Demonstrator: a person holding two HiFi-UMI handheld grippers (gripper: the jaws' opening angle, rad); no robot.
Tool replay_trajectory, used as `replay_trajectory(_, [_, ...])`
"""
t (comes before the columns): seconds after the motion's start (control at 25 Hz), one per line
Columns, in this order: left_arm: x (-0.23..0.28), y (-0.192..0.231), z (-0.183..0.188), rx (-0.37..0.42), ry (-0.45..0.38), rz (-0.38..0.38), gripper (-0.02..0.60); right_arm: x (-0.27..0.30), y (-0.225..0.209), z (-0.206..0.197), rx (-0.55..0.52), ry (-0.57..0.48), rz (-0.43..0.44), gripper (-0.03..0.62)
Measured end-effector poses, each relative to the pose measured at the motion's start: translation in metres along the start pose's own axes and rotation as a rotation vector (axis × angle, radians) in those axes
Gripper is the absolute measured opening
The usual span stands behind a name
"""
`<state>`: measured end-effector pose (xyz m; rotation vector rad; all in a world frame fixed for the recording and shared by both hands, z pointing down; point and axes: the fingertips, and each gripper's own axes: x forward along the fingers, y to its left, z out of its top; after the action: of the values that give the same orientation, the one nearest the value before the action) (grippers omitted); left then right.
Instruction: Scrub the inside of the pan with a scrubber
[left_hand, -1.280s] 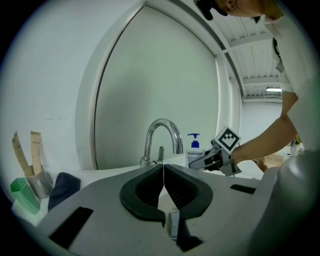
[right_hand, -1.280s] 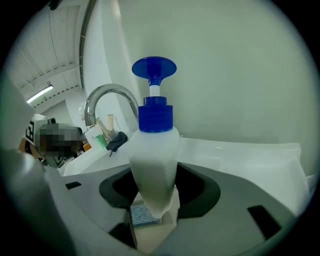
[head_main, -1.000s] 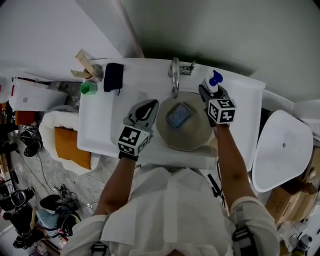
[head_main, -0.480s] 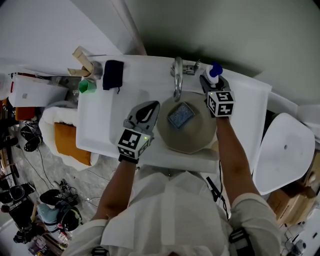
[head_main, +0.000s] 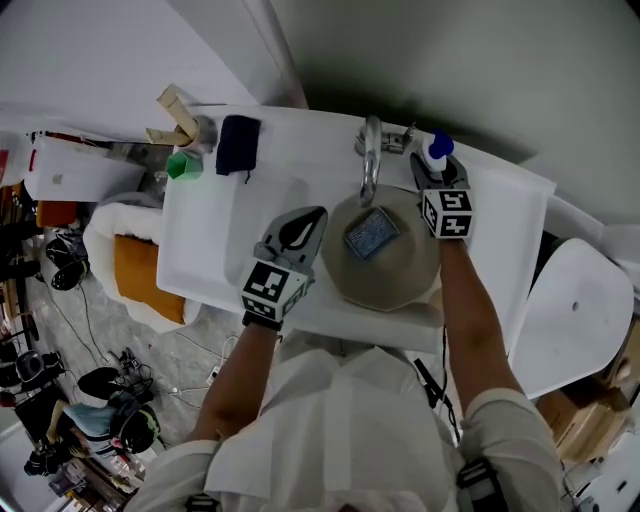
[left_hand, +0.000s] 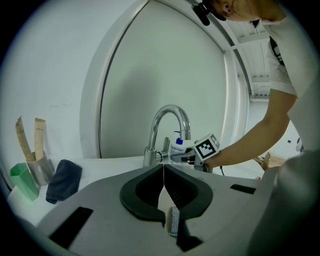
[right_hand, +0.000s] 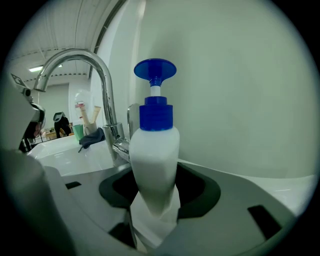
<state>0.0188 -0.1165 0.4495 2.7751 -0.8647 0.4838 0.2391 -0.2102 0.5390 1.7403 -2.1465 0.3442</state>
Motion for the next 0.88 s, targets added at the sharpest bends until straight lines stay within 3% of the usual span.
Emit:
replay_trajectory(0.2, [0.001,-0.004,0.003,-0.005,-0.014,-0.001,0.017,0.001,0.001,-0.001,-0.012,0.02,-0.005,0.199])
replay_trajectory(0.28, [0.001,-0.005,0.005,-0.005,-0.017,-0.003,0.017,0.0,0.004,-0.003,-0.015,0.038,0.016,0.241])
replay_trajectory(0.44, [0.0,-0.008,0.007,-0.006,-0.019,-0.007,0.017,-0.012,0.006,0.001,0.015,0.036,0.031,0.263])
replay_trajectory(0.88, [-0.008,-0.019,0.013,0.024,-0.035,-0.022,0.017,-0.108,0.008,0.013,0.007,0.031,-0.003,0.267])
